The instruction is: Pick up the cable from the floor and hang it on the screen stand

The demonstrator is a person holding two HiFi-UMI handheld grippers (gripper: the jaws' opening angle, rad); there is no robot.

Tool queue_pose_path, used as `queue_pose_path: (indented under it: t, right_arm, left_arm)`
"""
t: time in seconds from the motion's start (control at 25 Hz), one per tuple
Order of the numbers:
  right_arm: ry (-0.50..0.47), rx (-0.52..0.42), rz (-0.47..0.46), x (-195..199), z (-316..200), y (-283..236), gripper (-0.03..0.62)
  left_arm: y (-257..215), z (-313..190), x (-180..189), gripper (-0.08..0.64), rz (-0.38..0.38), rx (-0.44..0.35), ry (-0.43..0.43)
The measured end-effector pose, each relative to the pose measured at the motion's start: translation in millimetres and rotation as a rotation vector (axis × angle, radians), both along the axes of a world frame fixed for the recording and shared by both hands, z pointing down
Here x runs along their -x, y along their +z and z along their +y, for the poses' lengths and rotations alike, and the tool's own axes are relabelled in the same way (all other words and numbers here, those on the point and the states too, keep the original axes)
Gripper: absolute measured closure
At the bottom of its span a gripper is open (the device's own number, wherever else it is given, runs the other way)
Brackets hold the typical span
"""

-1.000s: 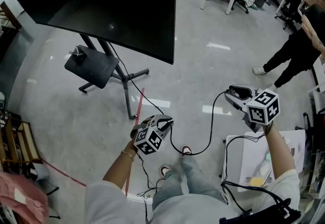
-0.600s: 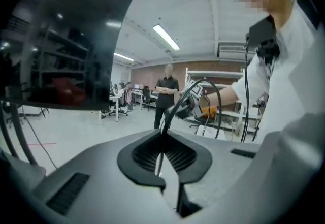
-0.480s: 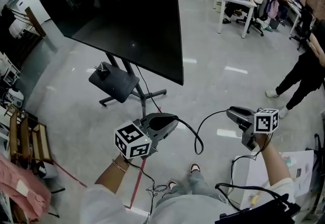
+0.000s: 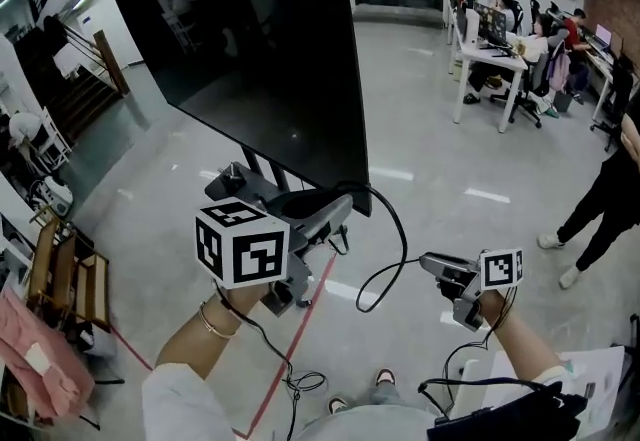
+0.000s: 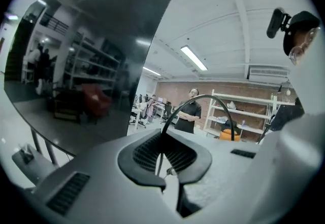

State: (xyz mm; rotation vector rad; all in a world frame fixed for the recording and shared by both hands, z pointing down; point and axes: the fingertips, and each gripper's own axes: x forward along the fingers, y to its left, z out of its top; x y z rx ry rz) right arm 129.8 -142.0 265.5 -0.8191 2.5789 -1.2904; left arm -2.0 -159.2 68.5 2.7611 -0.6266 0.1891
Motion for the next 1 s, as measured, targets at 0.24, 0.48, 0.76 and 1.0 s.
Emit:
queue_pose_path:
  t: [0.24,0.48,0.76,1.0]
  right_arm:
    - [-0.032,-0.014,-0.155,17.1,-4.0,-44.3,0.448]
    - [0.000,-0.085,-0.097,32.8,-14.5,-44.7,0.446]
    - [0.082,-0.038,0.031,40.1,-17.2,4.6,0.446]
    - [0.121,-0.103,0.107,24.0,-16.7,28.1,0.387]
  left_arm:
    - [-77.5,2.0,-3.4,0.548,-0.075,-0.110,-0.096]
    - [-88.9,-0.7,10.1,0.547,-0.089,-0.106,-0.171]
    - [-52.2,-14.8,17.6,0.547,-0.032,-0.023,-0.219]
    - [-31.2,-23.5,11.7,0.548,-0.025,-0.005,-0.243]
